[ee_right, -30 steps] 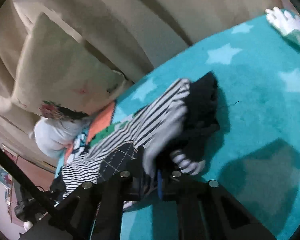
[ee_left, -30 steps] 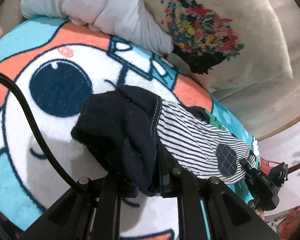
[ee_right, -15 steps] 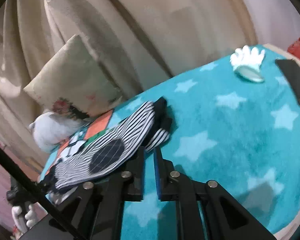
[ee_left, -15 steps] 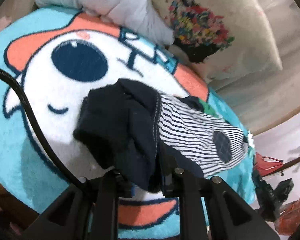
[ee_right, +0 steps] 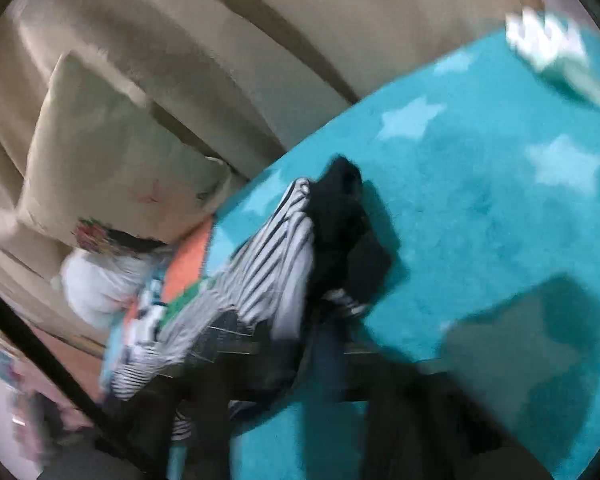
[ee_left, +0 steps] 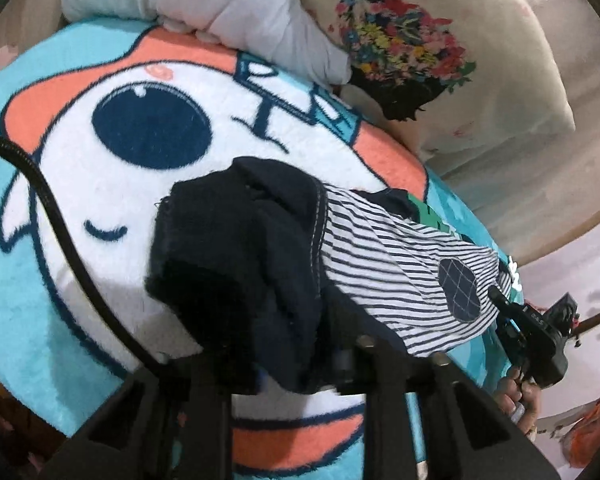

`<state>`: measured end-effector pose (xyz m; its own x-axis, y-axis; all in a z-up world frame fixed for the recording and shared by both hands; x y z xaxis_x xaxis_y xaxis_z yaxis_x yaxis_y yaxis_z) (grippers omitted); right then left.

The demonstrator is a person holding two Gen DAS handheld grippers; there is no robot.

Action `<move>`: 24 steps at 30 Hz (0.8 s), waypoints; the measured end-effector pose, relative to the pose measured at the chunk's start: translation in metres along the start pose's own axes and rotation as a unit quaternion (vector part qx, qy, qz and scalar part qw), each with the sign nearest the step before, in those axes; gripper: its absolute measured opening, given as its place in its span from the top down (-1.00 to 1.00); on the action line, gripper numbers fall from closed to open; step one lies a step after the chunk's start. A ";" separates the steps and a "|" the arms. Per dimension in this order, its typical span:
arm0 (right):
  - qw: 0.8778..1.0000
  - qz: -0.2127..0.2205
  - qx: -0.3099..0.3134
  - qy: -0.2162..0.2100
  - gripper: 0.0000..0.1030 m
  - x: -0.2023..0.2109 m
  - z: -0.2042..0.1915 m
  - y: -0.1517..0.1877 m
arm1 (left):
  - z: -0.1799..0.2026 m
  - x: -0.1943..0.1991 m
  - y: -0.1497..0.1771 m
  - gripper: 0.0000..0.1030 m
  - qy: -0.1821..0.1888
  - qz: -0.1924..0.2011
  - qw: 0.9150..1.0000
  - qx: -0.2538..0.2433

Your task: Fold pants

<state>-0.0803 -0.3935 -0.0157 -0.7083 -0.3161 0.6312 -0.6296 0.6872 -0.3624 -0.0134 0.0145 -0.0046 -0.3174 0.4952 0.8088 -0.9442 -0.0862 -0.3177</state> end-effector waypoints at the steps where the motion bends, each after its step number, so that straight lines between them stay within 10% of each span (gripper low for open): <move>1: 1.000 0.011 -0.011 -0.016 0.86 0.007 0.001 0.001 | -0.001 0.001 0.000 0.72 0.006 -0.001 1.000 0.002; 9: 0.996 0.065 0.063 0.013 0.86 0.086 -0.021 0.039 | 0.009 0.012 0.001 0.71 0.030 0.004 0.999 -0.015; 13: 0.994 0.033 0.069 0.074 0.53 0.078 0.002 0.057 | -0.002 0.019 0.008 0.58 0.059 -0.002 0.998 -0.003; 18: 0.995 0.058 0.043 0.072 0.11 0.102 0.025 0.066 | -0.011 0.059 0.014 0.22 0.064 0.048 0.997 0.006; 24: 0.994 0.071 0.074 0.043 0.11 0.113 0.006 0.070 | 0.007 0.061 0.020 0.07 0.118 0.030 0.993 -0.009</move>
Point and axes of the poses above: each gripper's, at about its wrist camera, not at the fingertips, and x roughly against the way its jaws point, z to its right, y to its underside, the point moved 3 cm from there along -x, roughly the way its jaws point, and after that the axes turned 6 degrees about -z, right-handed, at the moved point
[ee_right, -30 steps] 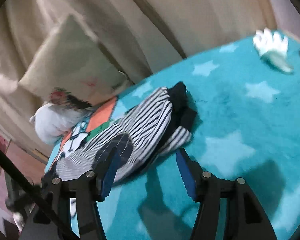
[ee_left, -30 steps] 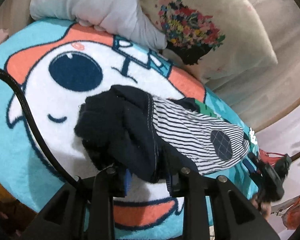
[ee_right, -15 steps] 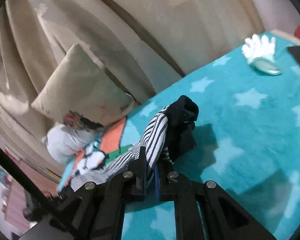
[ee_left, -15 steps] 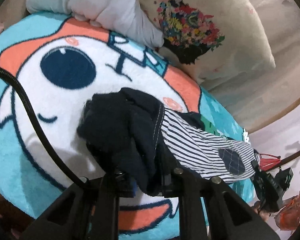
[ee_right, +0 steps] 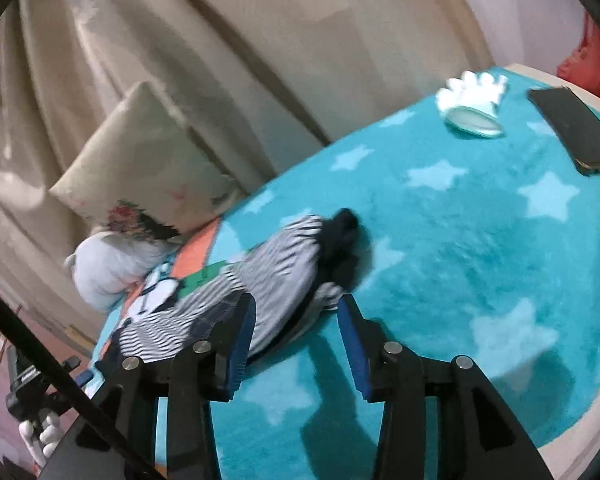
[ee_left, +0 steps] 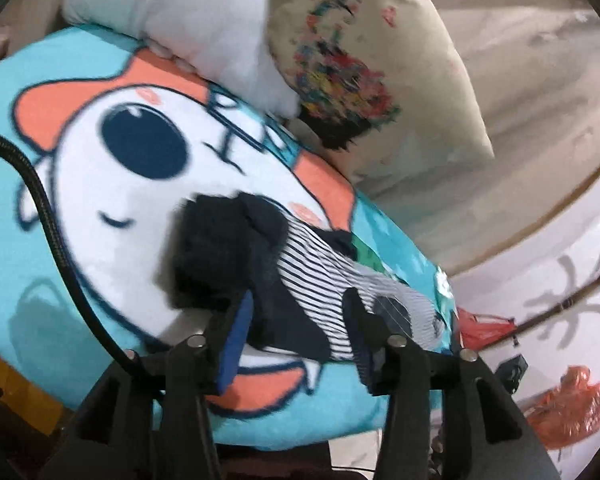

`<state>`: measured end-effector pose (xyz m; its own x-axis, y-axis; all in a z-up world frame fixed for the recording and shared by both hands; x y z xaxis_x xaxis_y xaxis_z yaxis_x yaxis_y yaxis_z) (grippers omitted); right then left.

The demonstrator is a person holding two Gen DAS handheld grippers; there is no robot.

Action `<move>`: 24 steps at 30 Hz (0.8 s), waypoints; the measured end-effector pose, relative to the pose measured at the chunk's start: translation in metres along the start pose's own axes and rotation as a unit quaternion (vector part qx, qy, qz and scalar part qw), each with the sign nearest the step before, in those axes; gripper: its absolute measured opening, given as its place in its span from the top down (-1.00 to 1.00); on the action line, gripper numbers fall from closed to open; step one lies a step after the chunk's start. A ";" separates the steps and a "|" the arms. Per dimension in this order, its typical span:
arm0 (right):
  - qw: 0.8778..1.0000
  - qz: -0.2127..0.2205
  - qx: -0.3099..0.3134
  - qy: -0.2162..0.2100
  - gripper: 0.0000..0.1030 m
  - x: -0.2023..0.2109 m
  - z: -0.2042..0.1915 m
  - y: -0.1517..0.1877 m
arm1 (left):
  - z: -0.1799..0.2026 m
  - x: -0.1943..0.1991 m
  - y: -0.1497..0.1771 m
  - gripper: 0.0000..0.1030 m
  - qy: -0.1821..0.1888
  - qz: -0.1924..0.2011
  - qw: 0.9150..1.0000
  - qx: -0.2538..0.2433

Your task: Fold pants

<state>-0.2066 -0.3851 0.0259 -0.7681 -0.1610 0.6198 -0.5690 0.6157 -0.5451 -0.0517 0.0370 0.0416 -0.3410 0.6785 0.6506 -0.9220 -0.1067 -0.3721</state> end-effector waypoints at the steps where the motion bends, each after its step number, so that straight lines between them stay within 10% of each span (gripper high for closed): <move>1: 1.000 -0.003 0.007 -0.004 0.11 -0.002 -0.005 0.000 | 0.003 -0.006 0.001 0.07 -0.001 -0.008 1.000 0.000; 20: 0.998 -0.039 0.029 -0.030 0.08 -0.028 -0.023 0.021 | -0.004 -0.038 0.015 0.10 -0.067 -0.062 0.995 0.035; 24: 0.998 -0.043 0.032 -0.034 0.08 -0.029 -0.025 0.022 | 0.005 -0.047 0.010 0.70 -0.072 -0.066 0.995 0.019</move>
Point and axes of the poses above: each gripper's, at about its wrist camera, not at the fingertips, and x roughly against the way its jaws point, z to its right, y to its underside, the point moved 3 cm from there along -x, roughly the way its jaws point, and after that the axes turned 6 degrees about -z, right-handed, at the moved point
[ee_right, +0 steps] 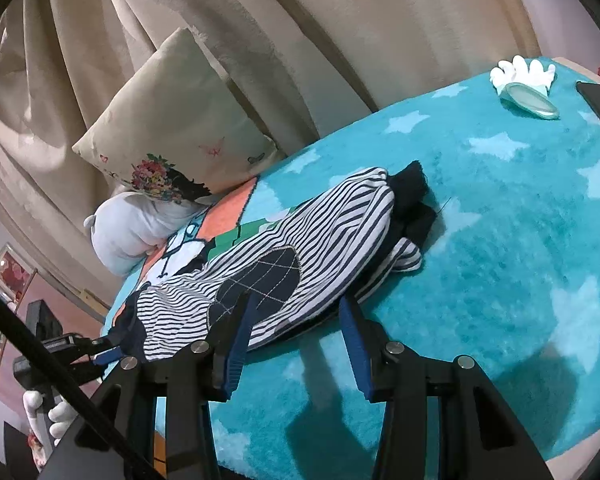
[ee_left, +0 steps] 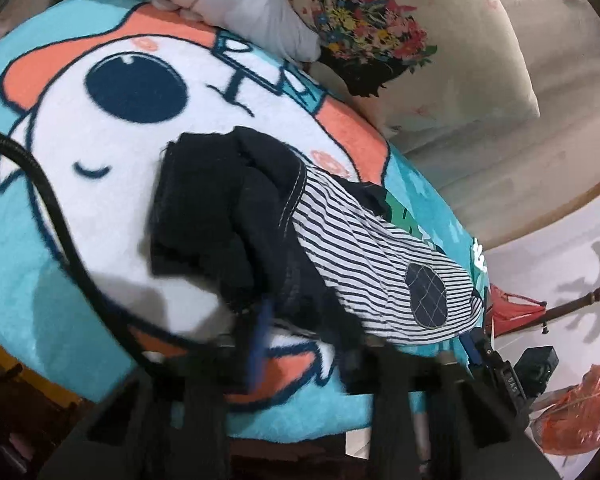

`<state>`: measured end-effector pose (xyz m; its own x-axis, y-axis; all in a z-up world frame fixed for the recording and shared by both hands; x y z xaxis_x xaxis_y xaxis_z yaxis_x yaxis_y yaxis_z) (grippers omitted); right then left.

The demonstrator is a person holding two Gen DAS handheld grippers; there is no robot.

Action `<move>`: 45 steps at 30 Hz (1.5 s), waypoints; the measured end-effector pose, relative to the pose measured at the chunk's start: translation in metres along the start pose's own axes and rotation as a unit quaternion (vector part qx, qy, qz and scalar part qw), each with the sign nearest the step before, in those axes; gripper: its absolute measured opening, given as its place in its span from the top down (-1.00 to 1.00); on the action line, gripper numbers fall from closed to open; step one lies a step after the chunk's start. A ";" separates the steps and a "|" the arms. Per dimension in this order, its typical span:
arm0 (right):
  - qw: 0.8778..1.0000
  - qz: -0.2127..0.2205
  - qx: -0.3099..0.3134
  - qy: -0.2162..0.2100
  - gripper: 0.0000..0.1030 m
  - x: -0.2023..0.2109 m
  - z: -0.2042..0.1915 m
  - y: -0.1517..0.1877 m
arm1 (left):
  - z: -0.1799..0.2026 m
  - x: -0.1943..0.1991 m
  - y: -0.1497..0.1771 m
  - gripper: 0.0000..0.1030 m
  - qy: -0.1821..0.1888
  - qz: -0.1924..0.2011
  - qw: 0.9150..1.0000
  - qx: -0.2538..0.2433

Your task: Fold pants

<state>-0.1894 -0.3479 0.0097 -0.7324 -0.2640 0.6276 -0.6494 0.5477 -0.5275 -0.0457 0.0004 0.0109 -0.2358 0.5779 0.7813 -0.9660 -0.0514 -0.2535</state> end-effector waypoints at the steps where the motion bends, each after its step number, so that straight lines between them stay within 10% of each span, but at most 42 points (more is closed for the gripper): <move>1: 1.000 0.000 0.001 -0.001 0.08 0.000 -0.001 0.000 | 0.000 -0.001 -0.001 0.71 0.001 -0.002 1.000 0.003; 10: 1.000 -0.009 0.022 -0.017 0.03 -0.002 -0.012 0.000 | -0.013 -0.011 -0.002 0.22 0.024 -0.013 0.999 0.043; 13: 0.999 -0.014 0.028 -0.030 0.03 -0.003 -0.018 0.002 | -0.008 -0.018 -0.007 0.86 0.014 -0.014 0.999 0.033; 22: 0.984 -0.086 0.103 -0.115 -0.06 -0.028 -0.067 0.018 | 0.011 0.003 -0.023 0.86 0.046 0.017 0.999 0.022; 32: 0.936 -0.062 0.344 0.042 -0.15 -0.053 -0.116 0.035 | 0.014 0.010 -0.039 0.86 0.066 0.025 0.997 0.020; 43: 0.903 -0.053 0.408 0.127 -0.15 -0.066 -0.101 0.026 | 0.010 0.011 -0.041 0.86 0.072 0.027 0.997 0.026; 44: 0.904 -0.057 0.403 0.130 -0.10 -0.070 -0.096 0.023 | 0.010 0.011 -0.042 0.86 0.072 0.027 0.997 0.027; 45: 0.907 -0.063 0.397 0.130 0.40 -0.075 -0.092 0.020 | 0.010 0.011 -0.043 0.86 0.071 0.028 0.997 0.027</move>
Point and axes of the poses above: each gripper's, at about its wrist camera, not at the fingertips, and x roughly against the way its jaws point, z to its right, y to its underside, the point moved 3 cm from there along -x, roughly the way its jaws point, and after that the axes turned 6 degrees about -z, right-handed, at the moved point
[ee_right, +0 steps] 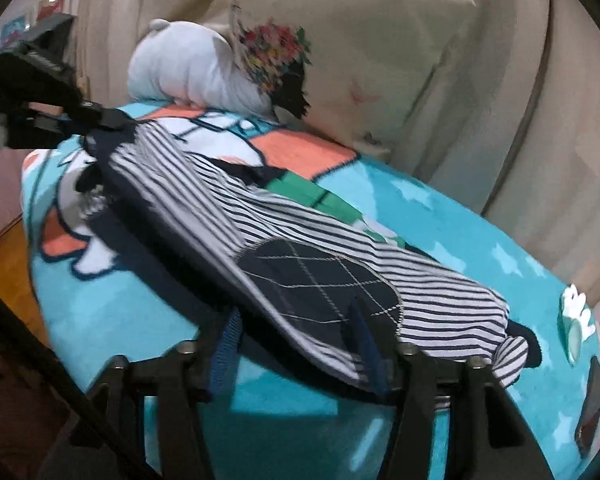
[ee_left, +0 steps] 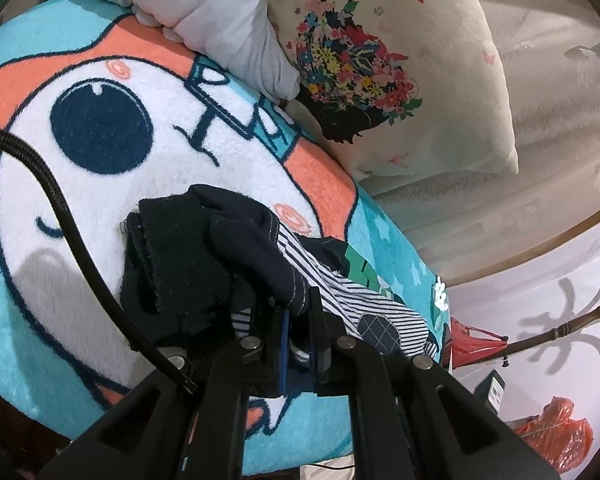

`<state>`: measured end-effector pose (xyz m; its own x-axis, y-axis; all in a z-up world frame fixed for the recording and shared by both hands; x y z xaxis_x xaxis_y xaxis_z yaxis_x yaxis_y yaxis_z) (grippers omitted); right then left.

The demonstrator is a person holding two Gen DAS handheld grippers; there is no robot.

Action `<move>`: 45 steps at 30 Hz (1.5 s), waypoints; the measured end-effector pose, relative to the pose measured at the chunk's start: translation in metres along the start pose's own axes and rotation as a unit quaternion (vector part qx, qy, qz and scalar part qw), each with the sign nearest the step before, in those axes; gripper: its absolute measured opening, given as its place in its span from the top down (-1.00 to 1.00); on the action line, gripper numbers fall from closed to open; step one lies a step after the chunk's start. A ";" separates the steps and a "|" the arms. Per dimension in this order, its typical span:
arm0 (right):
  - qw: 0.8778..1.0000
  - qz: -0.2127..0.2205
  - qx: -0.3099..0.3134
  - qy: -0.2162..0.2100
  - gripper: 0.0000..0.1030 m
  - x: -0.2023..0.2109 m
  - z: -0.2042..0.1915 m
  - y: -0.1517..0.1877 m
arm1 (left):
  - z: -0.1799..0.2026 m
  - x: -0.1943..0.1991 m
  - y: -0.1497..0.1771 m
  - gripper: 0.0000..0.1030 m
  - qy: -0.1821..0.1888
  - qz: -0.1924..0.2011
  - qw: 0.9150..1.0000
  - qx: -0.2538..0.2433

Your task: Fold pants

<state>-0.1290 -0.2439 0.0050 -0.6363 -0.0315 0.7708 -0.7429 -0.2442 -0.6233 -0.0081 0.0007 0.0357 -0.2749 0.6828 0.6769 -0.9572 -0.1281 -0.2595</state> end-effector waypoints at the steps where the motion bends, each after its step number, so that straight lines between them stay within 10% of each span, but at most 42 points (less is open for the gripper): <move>1: 1.000 -0.010 -0.010 -0.013 0.86 -0.005 0.005 0.000 | 0.000 0.000 -0.001 0.86 0.000 0.000 1.000 0.000; 10: 0.997 0.035 -0.058 -0.048 0.88 0.016 0.051 -0.077 | 0.027 -0.019 -0.063 0.86 -0.049 0.019 0.998 -0.030; 20: 0.987 -0.064 -0.142 -0.048 0.79 -0.117 0.112 -0.152 | -0.001 -0.096 -0.154 0.82 -0.103 -0.003 0.995 0.002; 25: 0.976 -0.052 -0.205 -0.059 0.11 -0.124 0.147 -0.157 | -0.008 -0.091 -0.154 0.65 -0.064 -0.013 0.998 -0.008; 36: 0.966 0.016 -0.259 -0.004 -0.04 -0.035 0.200 -0.125 | -0.004 -0.025 -0.141 0.10 -0.072 0.052 0.996 -0.002; 42: 0.956 0.028 -0.240 -0.164 -0.04 -0.024 0.156 -0.113 | -0.010 -0.002 -0.103 0.03 -0.074 0.055 0.996 0.007; 45: 0.960 -0.014 -0.226 -0.165 -0.04 -0.056 0.145 -0.115 | -0.010 -0.001 -0.078 -0.02 -0.085 0.053 0.995 0.001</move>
<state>0.0228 -0.3545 0.0525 -0.5692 -0.3543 0.7420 -0.8209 0.1944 -0.5369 0.0678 0.0171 0.0483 -0.3852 0.5337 0.7529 -0.9223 -0.1940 -0.3344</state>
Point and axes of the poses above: each gripper's, at about its wrist camera, not at the fingertips, and x roughly against the way its jaws point, z to its right, y to its underside, the point moved 3 cm from there along -x, roughly the way its jaws point, and after that the axes turned 6 degrees about -z, right-handed, at the moved point
